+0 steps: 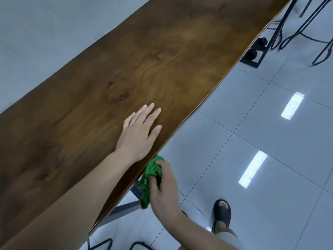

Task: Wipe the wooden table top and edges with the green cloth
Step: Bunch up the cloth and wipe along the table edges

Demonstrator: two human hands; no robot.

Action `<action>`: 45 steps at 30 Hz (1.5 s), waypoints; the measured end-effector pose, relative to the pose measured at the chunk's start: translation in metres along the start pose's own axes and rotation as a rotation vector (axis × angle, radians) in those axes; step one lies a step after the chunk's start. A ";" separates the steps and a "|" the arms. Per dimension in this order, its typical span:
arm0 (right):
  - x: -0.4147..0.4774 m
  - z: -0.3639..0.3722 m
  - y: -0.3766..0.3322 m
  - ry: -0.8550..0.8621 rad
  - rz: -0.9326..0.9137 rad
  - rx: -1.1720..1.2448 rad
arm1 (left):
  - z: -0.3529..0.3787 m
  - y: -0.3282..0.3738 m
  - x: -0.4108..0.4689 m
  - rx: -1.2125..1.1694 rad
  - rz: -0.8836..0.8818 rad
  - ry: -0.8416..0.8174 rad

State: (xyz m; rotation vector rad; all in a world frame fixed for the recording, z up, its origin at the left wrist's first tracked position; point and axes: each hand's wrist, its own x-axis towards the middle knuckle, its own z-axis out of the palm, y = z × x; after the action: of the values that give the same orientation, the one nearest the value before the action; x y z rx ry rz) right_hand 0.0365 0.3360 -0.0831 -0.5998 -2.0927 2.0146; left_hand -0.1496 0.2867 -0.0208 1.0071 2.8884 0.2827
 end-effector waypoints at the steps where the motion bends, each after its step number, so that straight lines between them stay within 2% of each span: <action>1: 0.002 -0.003 -0.001 -0.025 -0.002 -0.005 | 0.001 0.000 0.000 0.005 -0.004 0.009; 4: 0.024 -0.026 -0.010 -0.067 -0.040 -0.006 | 0.002 0.001 -0.001 0.010 -0.014 0.022; 12: 0.166 -0.138 -0.055 0.373 -0.030 -0.171 | 0.004 0.005 0.000 0.032 -0.031 0.049; 17: 0.204 -0.155 -0.060 0.482 -0.018 -0.167 | 0.005 0.005 0.000 0.038 -0.032 0.059; 21: 0.156 -0.110 -0.043 0.445 -0.021 -0.120 | 0.004 0.005 0.000 0.040 -0.029 0.059; 27: 0.042 -0.023 -0.002 0.040 -0.112 -0.129 | 0.002 0.004 0.000 0.021 -0.020 0.055; 31: -0.001 -0.010 0.008 -0.192 -0.155 -0.125 | 0.002 0.005 -0.001 0.027 -0.034 0.066; 33: 0.003 -0.019 0.005 -0.251 -0.204 -0.143 | 0.004 0.005 -0.002 0.021 -0.034 0.074; 36: 0.039 -0.046 -0.007 -0.175 -0.160 -0.154 | 0.003 0.007 -0.003 -0.002 -0.036 0.076; 41: 0.123 -0.113 -0.031 0.134 -0.091 -0.185 | 0.000 0.008 -0.002 0.000 -0.050 0.070; 45: 0.150 -0.130 -0.025 0.222 -0.054 -0.253 | -0.001 0.007 -0.003 -0.026 -0.040 0.054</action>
State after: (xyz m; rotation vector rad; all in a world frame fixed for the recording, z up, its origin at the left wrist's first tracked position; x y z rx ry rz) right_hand -0.0518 0.5157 -0.0718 -0.7587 -2.2145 1.5846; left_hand -0.1428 0.2899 -0.0184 0.9507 2.9405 0.3495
